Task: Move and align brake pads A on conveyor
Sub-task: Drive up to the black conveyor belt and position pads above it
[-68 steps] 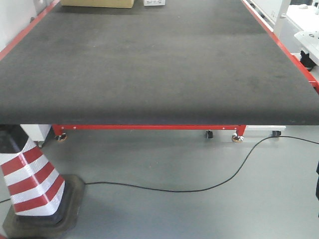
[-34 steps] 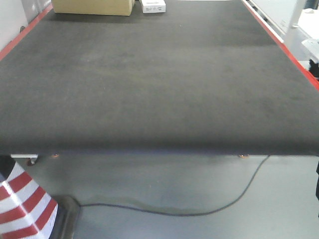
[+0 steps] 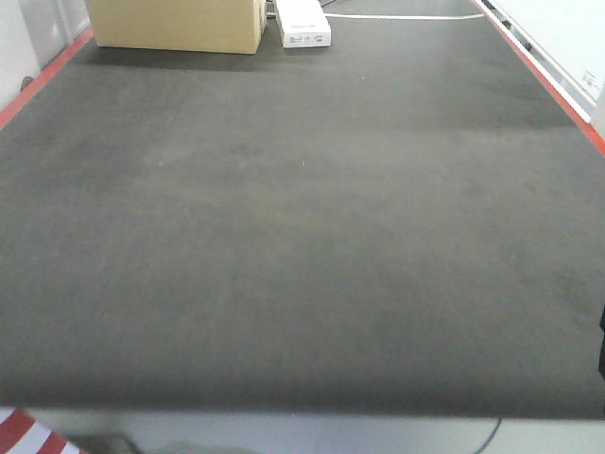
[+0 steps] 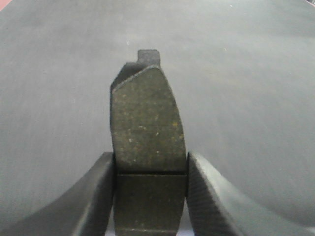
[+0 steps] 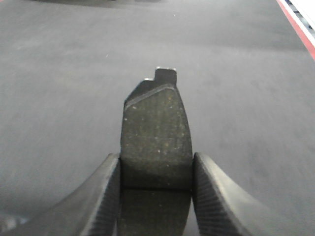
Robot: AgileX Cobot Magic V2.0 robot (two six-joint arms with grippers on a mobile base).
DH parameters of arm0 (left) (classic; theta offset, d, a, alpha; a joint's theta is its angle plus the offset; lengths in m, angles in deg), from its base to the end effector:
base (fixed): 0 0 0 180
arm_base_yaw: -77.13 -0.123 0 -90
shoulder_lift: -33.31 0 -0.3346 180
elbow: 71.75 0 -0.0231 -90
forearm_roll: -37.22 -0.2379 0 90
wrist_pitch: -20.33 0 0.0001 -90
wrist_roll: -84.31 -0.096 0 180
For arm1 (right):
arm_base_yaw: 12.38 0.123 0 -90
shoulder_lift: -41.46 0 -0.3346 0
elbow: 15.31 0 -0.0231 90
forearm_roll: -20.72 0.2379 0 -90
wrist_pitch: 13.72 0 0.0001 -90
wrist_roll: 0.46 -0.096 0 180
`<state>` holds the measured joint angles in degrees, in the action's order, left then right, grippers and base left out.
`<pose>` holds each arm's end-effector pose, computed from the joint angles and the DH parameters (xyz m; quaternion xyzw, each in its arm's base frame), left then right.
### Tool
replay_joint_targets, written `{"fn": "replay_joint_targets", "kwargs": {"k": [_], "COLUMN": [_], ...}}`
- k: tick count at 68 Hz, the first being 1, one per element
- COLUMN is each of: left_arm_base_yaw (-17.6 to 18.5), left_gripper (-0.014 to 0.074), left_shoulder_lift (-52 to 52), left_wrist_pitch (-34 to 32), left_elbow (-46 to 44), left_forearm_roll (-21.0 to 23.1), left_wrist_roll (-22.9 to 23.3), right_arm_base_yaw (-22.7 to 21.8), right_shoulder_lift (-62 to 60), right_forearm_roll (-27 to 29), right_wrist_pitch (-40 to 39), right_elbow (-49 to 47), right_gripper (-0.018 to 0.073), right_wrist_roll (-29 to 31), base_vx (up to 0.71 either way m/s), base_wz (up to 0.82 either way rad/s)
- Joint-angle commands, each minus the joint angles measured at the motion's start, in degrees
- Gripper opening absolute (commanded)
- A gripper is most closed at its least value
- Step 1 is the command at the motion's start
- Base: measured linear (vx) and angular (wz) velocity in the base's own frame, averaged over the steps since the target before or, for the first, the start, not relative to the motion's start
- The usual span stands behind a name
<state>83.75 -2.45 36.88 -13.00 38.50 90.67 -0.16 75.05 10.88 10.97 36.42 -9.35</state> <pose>0.0566 -0.0072 0.2883 -0.0052 0.8244 -0.0726 0.5613 0.0470 0.0032 0.3182 -0.0670 0.8146 0.0319 0.5753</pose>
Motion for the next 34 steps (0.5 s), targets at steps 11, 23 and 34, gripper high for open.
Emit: {"fn": "replay_joint_targets", "kwargs": {"k": [11,23,34], "left_arm_base_yaw": [0.16,0.16,0.16], "left_gripper": [-0.0006,-0.0006,-0.0006], "left_shoulder_lift": [-0.09,-0.09,-0.09], "left_wrist_pitch": [-5.21,-5.21,-5.21], "left_elbow": [-1.60,-1.60,-1.60], "left_forearm_roll": [0.38,0.38,0.38], "left_wrist_roll": [0.53,0.53,0.53], "right_arm_base_yaw": [-0.21,-0.21,-0.21], "right_shoulder_lift": [0.15,0.15,0.15], "right_forearm_roll": [-0.68,-0.68,-0.68], "right_wrist_pitch": [-5.70,-5.70,-5.70], "right_elbow": [-1.66,-1.66,-1.66], "right_gripper": [-0.0007,-0.0007,-0.0007], "right_wrist_roll": [0.26,0.26,0.26], "base_vx": [0.36,0.33,0.29], "base_wz": [0.00,-0.02,-0.02]}}
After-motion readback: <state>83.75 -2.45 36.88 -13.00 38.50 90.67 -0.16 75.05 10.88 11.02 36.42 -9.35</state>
